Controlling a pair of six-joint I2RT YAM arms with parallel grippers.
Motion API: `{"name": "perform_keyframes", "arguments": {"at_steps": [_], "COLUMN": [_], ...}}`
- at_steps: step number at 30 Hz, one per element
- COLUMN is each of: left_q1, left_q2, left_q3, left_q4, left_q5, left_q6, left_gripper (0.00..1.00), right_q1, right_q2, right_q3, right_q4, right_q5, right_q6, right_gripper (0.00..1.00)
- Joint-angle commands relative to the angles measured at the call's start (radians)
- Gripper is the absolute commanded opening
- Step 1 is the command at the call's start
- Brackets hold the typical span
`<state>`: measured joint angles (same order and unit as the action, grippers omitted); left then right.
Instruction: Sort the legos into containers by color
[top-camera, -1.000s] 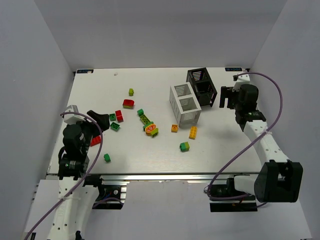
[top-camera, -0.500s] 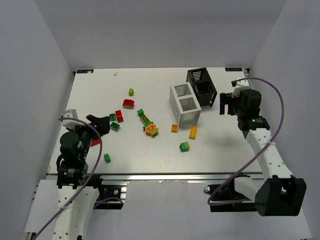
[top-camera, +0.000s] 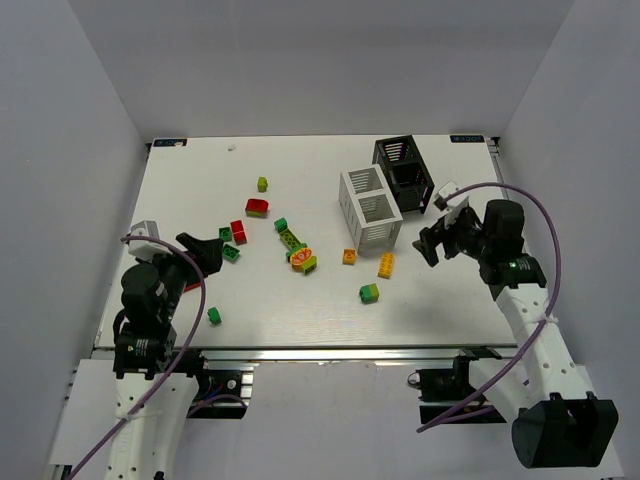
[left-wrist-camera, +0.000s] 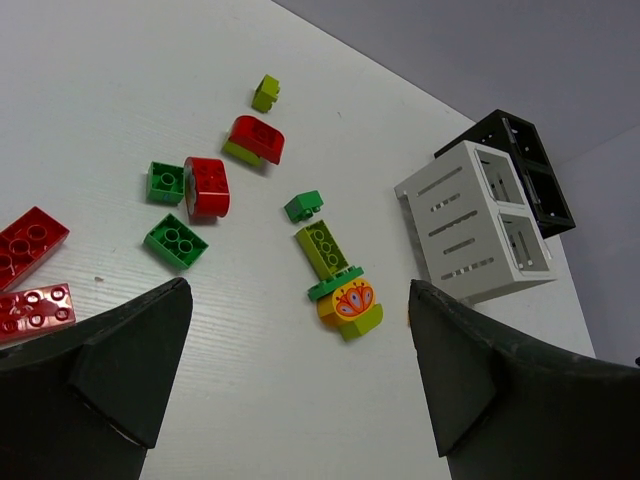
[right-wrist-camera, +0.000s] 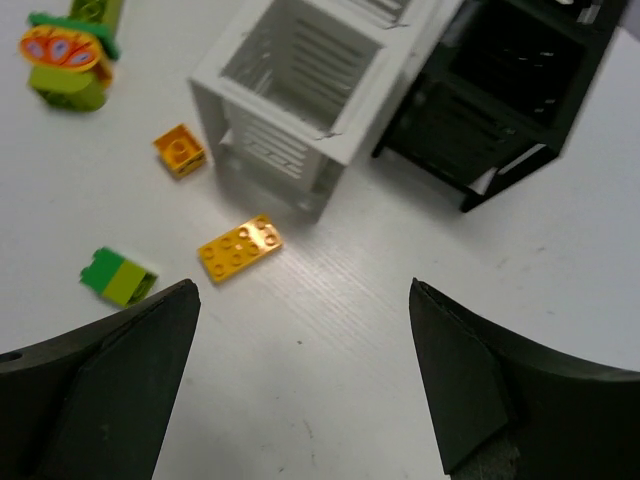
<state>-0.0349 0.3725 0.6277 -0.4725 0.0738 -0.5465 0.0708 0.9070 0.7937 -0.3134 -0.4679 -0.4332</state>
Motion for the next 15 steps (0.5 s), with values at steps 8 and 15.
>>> {"name": "perform_keyframes", "arguments": {"at_steps": [8, 15], "left_q1": [0.000, 0.000], "left_q2": [-0.014, -0.014], "left_q3": [0.012, -0.029], "left_q4": [-0.060, -0.023], "left_q5": [0.027, 0.060], "left_q6": [-0.006, -0.038], "left_gripper": [0.98, 0.65], "right_q1": [0.056, 0.104], "right_q2": [0.066, 0.058], "right_q3": [0.049, 0.006], "right_q4": [-0.184, -0.170], "right_q5": [-0.218, -0.109], "right_q6": [-0.116, 0.033], "right_gripper": [0.90, 0.71]}}
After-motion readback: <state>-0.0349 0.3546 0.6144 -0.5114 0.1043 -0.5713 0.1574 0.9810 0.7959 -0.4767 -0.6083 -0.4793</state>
